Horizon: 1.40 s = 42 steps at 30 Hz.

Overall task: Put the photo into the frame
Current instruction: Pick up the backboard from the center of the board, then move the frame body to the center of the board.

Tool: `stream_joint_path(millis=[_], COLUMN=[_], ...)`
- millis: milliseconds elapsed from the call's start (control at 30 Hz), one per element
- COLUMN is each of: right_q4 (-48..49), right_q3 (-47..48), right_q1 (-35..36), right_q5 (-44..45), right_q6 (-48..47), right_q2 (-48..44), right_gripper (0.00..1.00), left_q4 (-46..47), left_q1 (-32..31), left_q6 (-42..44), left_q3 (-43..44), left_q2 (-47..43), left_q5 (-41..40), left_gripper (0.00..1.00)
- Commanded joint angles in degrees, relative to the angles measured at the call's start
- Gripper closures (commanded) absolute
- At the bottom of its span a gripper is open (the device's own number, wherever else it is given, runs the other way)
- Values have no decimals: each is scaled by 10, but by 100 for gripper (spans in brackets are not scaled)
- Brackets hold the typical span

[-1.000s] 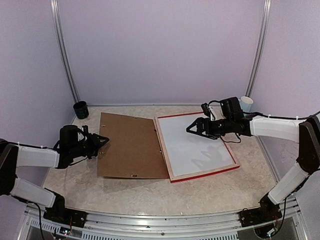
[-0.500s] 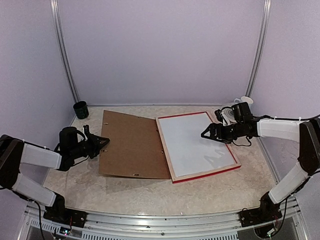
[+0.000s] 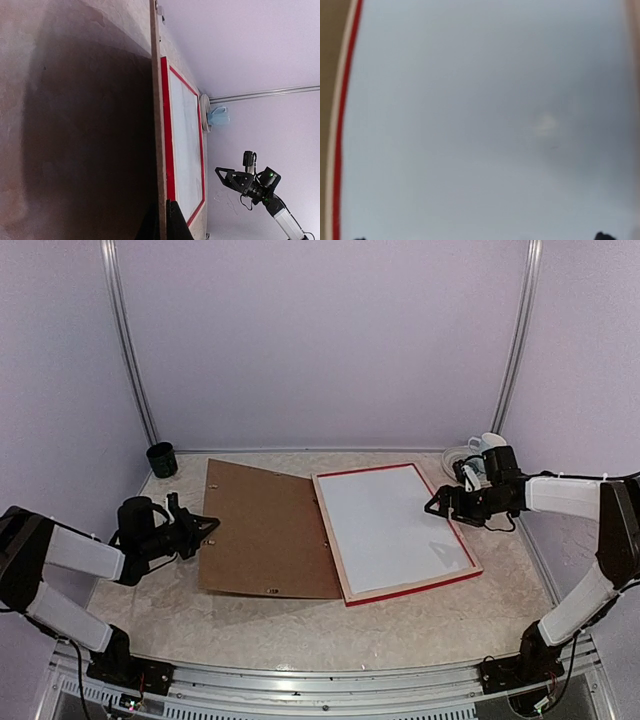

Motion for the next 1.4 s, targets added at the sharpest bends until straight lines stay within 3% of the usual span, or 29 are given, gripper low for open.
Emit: stream_joint_path(millis=[0,267,600,867,1367], right_q4=[12,26,59,78,125], right_q3=[-6,3,35,52,0], right_q1=[-27,-45,-53,-54,-20], right_q5=[49,83,62,47,2], right_q6=[10,21,15,0,-7], right_q2=[1,27,97,144,148], right_gripper=[1,1,1,1,8], left_q4=[38,11,-86,-112,-27], left_q1=[6,7,13,17,18], left_q6=[4,1,20,16,-43], left_q3=[-9,-5,15,20,-1], left_q2=[-6,-70,-167,-207,-206], left_q5=[16,9,-8,-9,14], left_gripper=[100,100,100,100,100])
